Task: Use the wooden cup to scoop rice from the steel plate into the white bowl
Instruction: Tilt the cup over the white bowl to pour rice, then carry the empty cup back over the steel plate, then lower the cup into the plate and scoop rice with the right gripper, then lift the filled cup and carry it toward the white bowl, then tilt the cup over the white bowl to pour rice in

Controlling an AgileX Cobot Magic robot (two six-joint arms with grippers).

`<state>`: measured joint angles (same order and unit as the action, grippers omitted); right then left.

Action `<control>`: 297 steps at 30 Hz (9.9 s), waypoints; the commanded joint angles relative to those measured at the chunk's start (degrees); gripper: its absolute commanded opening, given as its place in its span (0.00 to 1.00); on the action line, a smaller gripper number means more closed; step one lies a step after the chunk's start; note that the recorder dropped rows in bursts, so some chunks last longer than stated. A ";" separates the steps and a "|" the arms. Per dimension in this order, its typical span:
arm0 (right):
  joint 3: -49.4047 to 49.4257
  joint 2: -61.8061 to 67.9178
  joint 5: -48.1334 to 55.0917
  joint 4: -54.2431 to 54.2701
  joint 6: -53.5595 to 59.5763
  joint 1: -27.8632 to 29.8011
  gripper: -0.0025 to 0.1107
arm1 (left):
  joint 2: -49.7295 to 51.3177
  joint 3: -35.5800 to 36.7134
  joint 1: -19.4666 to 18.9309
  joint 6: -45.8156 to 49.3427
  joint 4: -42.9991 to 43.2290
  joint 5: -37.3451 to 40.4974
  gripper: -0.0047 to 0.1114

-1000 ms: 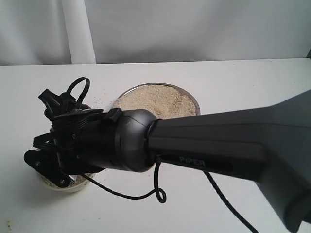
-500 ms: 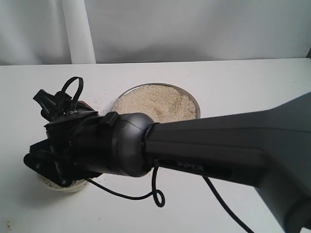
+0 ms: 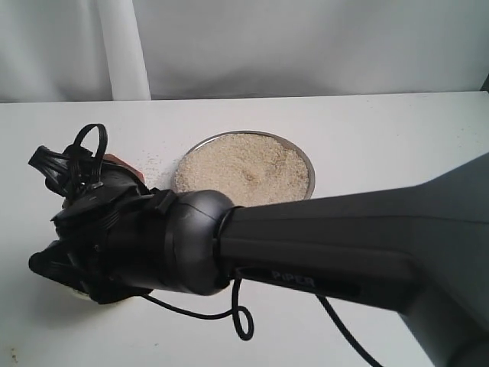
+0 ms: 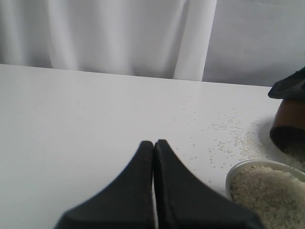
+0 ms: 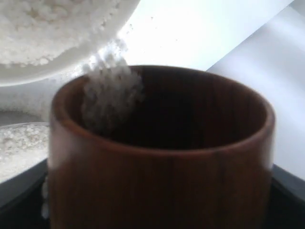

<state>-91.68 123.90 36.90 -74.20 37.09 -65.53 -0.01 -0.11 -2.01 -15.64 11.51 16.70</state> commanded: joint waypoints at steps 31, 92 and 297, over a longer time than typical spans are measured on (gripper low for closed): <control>-0.08 -7.40 0.52 19.08 -18.06 6.08 0.02 | 0.01 0.11 0.27 -0.11 -0.28 -0.38 0.04; -1.80 9.18 9.62 15.15 16.44 26.61 0.02 | 0.01 0.11 0.27 -0.12 -0.28 -0.38 0.04; 0.88 -3.48 -8.83 19.76 -17.51 6.69 0.02 | 0.01 0.11 0.27 -0.22 -0.28 -0.38 0.04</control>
<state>-90.13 120.86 25.90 -48.24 23.16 -57.91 -0.01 -0.11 -2.01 -15.64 11.51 16.70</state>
